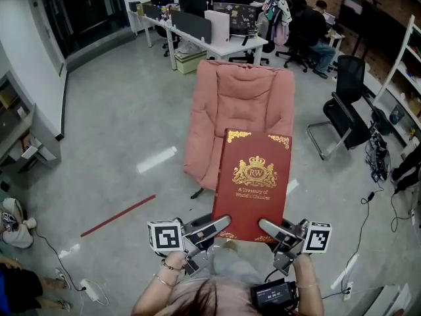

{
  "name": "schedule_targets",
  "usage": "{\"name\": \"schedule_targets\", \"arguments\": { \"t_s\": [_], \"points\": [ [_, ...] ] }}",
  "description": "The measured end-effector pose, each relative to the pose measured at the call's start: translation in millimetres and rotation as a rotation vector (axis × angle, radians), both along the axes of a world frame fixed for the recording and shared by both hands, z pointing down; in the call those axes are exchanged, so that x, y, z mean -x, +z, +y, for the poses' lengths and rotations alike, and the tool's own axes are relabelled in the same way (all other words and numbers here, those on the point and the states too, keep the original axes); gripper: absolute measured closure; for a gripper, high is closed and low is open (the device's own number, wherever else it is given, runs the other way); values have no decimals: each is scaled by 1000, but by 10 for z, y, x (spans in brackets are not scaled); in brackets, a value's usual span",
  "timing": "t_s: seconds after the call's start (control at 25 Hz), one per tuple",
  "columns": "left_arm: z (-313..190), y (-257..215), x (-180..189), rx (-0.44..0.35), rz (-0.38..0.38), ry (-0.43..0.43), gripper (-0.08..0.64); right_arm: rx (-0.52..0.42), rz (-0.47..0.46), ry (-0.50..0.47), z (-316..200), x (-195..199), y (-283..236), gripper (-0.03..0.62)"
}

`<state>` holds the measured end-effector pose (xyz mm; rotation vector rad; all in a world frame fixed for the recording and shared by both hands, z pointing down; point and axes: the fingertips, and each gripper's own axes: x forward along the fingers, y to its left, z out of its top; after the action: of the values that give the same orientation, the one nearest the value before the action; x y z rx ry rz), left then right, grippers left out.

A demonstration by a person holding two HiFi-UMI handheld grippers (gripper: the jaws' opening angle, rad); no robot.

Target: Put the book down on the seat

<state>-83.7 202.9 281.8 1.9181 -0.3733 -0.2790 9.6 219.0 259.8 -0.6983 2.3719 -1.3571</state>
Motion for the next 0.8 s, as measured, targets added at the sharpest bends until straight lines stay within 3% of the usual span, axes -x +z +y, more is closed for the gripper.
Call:
{"name": "schedule_targets", "arguments": {
  "t_s": [0.16, 0.32, 0.8],
  "points": [
    [-121, 46, -133, 31, -11, -26, 299, -2, 8, -15, -150, -168, 39, 330],
    [-276, 32, -282, 1, -14, -36, 301, 6, -18, -24, -306, -298, 48, 330],
    [-497, 146, -524, 25, -23, -114, 299, 3, -46, -77, -593, -553, 142, 330]
  ]
}}
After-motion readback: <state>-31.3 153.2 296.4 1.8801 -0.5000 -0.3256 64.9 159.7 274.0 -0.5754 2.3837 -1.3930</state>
